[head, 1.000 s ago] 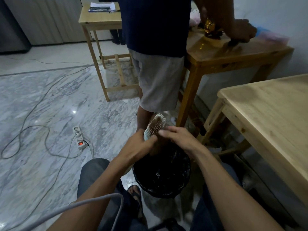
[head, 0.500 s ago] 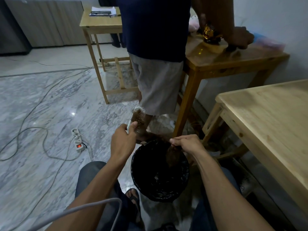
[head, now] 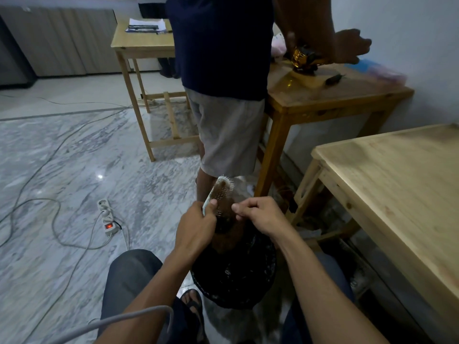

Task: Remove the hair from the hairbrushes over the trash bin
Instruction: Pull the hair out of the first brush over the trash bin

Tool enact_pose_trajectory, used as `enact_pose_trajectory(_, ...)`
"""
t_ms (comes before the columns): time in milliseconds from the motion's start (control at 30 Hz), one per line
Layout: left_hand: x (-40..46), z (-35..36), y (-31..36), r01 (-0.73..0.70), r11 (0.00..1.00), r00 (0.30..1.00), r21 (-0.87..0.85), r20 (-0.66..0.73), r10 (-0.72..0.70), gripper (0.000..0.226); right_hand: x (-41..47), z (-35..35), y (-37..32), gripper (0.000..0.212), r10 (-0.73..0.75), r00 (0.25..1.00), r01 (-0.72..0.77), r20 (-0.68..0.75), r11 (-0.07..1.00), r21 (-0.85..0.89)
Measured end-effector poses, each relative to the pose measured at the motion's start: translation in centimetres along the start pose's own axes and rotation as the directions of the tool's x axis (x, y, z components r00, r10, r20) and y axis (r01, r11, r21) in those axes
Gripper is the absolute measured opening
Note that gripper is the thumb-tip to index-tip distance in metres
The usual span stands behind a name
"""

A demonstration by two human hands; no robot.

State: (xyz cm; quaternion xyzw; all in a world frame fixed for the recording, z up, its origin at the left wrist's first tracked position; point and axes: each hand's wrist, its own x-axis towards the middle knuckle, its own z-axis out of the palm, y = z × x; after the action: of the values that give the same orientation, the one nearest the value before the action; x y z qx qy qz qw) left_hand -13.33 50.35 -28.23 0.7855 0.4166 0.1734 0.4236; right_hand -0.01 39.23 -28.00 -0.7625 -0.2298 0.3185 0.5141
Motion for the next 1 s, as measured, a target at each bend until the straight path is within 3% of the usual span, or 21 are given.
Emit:
enact_pose_trajectory(133,1.7,-0.8,-1.1,0.186,0.982,0.980,-0.009,-0.074,-0.186,0.050,-0.9,-1.7,0.2,0.028,0.025,1.000,-0.024,0.004,0.991,-0.132)
enact_pose_trajectory(300,0.5,0.1,-0.2,0.127,0.992,0.992,-0.025,-0.002,-0.127,0.045,-0.6,-2.4,1.3,0.008,0.132,0.990,-0.125,0.047,0.984,-0.129)
enact_pose_trajectory(400,-0.5,0.6,0.3,0.067,0.997,0.997,-0.042,0.050,-0.065,0.042,-0.3,-2.1,0.8,0.056,0.169,0.983,-0.166,0.070,0.985,-0.055)
enact_pose_trajectory(500,-1.1,0.9,0.8,0.057,0.998,0.993,-0.038,0.106,-0.052,0.044,-0.3,-1.6,0.4,0.075,0.081,0.993,-0.088,0.082,0.993,0.084)
enact_pose_trajectory(600,-1.0,0.8,1.4,0.111,0.990,0.976,-0.084,0.199,-0.093,0.034,-0.3,-0.9,0.7,0.042,0.014,0.993,-0.008,0.113,0.999,-0.053)
enact_pose_trajectory(667,-0.5,0.1,1.5,0.172,0.963,0.963,-0.208,0.243,-0.120,0.015,-0.3,-0.7,0.8,0.021,-0.025,0.999,0.029,0.031,0.990,-0.137)
enact_pose_trajectory(800,0.5,-1.2,0.8,0.314,0.879,0.945,-0.360,0.208,-0.252,0.013,-0.2,-1.4,0.8,0.012,-0.015,1.000,0.012,-0.016,0.982,-0.189)
enact_pose_trajectory(1000,1.9,-1.8,0.0,0.340,0.826,0.938,-0.450,0.101,-0.331,0.015,-0.1,-2.6,1.2,0.010,0.071,0.997,-0.072,-0.012,0.984,-0.163)
